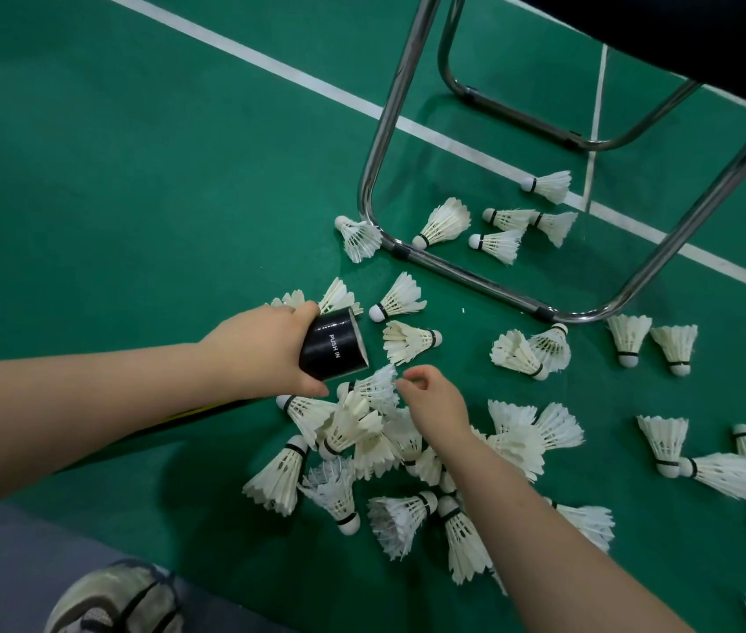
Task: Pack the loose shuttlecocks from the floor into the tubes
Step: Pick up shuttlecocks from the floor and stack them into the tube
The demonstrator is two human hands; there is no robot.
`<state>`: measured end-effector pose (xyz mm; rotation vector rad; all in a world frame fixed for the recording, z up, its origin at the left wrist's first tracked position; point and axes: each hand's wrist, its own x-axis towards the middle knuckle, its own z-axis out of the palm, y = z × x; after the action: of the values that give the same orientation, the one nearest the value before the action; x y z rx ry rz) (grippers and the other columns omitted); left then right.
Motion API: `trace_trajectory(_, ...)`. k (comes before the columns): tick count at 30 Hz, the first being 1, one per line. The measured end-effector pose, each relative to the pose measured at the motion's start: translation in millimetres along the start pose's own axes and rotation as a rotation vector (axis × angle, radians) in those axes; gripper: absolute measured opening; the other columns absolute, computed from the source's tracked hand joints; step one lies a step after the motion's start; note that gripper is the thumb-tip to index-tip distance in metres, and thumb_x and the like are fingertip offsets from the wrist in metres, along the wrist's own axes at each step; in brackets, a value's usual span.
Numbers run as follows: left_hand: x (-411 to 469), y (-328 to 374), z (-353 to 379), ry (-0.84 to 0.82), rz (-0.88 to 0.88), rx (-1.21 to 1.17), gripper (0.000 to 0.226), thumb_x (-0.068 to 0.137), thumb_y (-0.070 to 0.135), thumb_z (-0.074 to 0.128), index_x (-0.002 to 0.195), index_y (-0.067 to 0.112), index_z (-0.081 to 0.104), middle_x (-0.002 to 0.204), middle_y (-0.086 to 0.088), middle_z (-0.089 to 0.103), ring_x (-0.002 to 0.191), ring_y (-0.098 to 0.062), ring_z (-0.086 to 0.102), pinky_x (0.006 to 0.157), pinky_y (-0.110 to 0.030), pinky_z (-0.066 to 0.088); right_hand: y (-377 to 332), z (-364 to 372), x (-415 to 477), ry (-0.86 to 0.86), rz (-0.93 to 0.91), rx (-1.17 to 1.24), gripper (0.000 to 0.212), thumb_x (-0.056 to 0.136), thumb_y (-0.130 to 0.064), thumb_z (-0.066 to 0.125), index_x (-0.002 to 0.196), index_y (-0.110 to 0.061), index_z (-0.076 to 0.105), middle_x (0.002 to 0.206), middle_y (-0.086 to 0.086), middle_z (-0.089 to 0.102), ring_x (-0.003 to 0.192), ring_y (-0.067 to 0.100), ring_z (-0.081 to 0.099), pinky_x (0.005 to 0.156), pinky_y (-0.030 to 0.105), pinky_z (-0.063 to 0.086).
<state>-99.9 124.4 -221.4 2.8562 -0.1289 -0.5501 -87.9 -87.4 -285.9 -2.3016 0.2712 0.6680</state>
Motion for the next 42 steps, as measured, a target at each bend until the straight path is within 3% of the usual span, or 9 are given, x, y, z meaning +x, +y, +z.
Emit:
trace_trajectory(5,-3.7,1.8,0.4,0.001,0.020,-0.007,0.064,0.064,0.059,0.071,0.106,0.021,0.042,0.093,0.002,0.056,0.085,-0.020,0.055,0.071,-0.035,0.052,0.1,21.6,4.7,-0.105,0.051,-0.120,0.042,0.092,-0.043,0.048,0.125,-0.018,0.054,0.118,0.001,0.060,0.108,0.022,0.055,0.085,0.033,0.040)
trace_trajectory(8,-6.6,1.6,0.3,0.007,0.030,-0.005,0.064,0.064,0.059,0.071,0.106,0.021,0.042,0.093,0.002,0.057,0.085,-0.020,0.055,0.071,-0.034,0.051,0.0,26.2,7.9,-0.001,0.007,-0.199,0.026,0.092,-0.034,0.043,0.075,-0.019,0.056,0.072,0.001,0.055,0.068,0.019,0.049,0.068,0.033,0.035)
trace_trajectory(13,-10.6,-2.2,1.8,-0.004,-0.004,0.014,0.064,0.063,0.061,0.071,0.104,0.022,0.041,0.090,0.004,0.056,0.082,-0.019,0.054,0.070,-0.034,0.052,-10.7,10.4,-7.0,0.383,-0.174,0.218,0.034,0.092,-0.019,0.043,0.060,-0.016,0.032,0.057,0.000,0.031,0.054,0.014,0.024,0.055,0.028,0.022)
trace_trajectory(18,-11.1,4.4,0.9,-0.008,0.010,0.020,0.062,0.064,0.061,0.070,0.104,0.022,0.041,0.090,0.004,0.055,0.083,-0.020,0.056,0.070,-0.034,0.052,-28.5,-7.0,-28.4,0.501,-0.318,0.480,0.040,0.095,-0.017,0.044,0.058,-0.015,0.030,0.056,-0.002,0.028,0.052,0.009,0.023,0.051,0.027,0.020)
trace_trajectory(24,-11.2,18.3,-3.2,0.031,0.060,0.010,0.066,0.064,0.062,0.070,0.109,0.021,0.044,0.095,0.002,0.059,0.085,-0.020,0.057,0.072,-0.036,0.053,-43.8,-6.3,-49.9,0.196,-0.452,0.446,0.039,0.098,-0.021,0.042,0.059,-0.020,0.047,0.057,-0.010,0.045,0.053,0.005,0.035,0.054,0.025,0.030)
trace_trajectory(26,-11.1,20.8,-5.7,0.033,0.060,-0.009,0.066,0.063,0.061,0.070,0.108,0.021,0.044,0.093,0.003,0.058,0.083,-0.019,0.056,0.071,-0.035,0.052,-49.6,-9.6,-56.4,0.079,-0.426,0.470,0.038,0.098,-0.029,0.040,0.068,-0.013,0.058,0.067,0.001,0.057,0.064,0.009,0.047,0.062,0.027,0.038)
trace_trajectory(29,-10.2,20.8,-9.2,0.013,0.063,-0.004,0.064,0.063,0.062,0.071,0.105,0.023,0.043,0.091,0.004,0.058,0.081,-0.017,0.056,0.066,-0.031,0.050,-56.8,-26.4,-64.2,-0.153,-0.330,0.449,0.038,0.099,-0.037,0.037,0.080,-0.020,0.066,0.083,-0.002,0.065,0.077,0.003,0.056,0.066,0.011,0.041)
trace_trajectory(34,-9.6,17.5,-13.4,-0.020,0.069,0.001,0.064,0.062,0.061,0.072,0.105,0.024,0.043,0.087,0.005,0.057,0.079,-0.017,0.057,0.064,-0.031,0.049,-53.7,-44.5,-50.4,-0.525,-0.288,0.281,0.048,0.070,-0.041,0.057,0.106,-0.012,0.067,0.112,0.009,0.065,0.110,0.022,0.055,0.097,0.034,0.039)
trace_trajectory(42,-7.7,27.7,-14.8,-0.016,0.167,0.094,0.061,0.061,0.067,0.065,0.104,0.028,0.045,0.085,0.009,0.057,0.078,-0.015,0.056,0.064,-0.031,0.050,-74.4,-37.7,-36.6,-0.857,-0.268,0.163,0.023,0.065,-0.013,0.056,0.088,-0.016,0.056,0.087,-0.001,0.057,0.085,0.012,0.052,0.088,0.032,0.046)
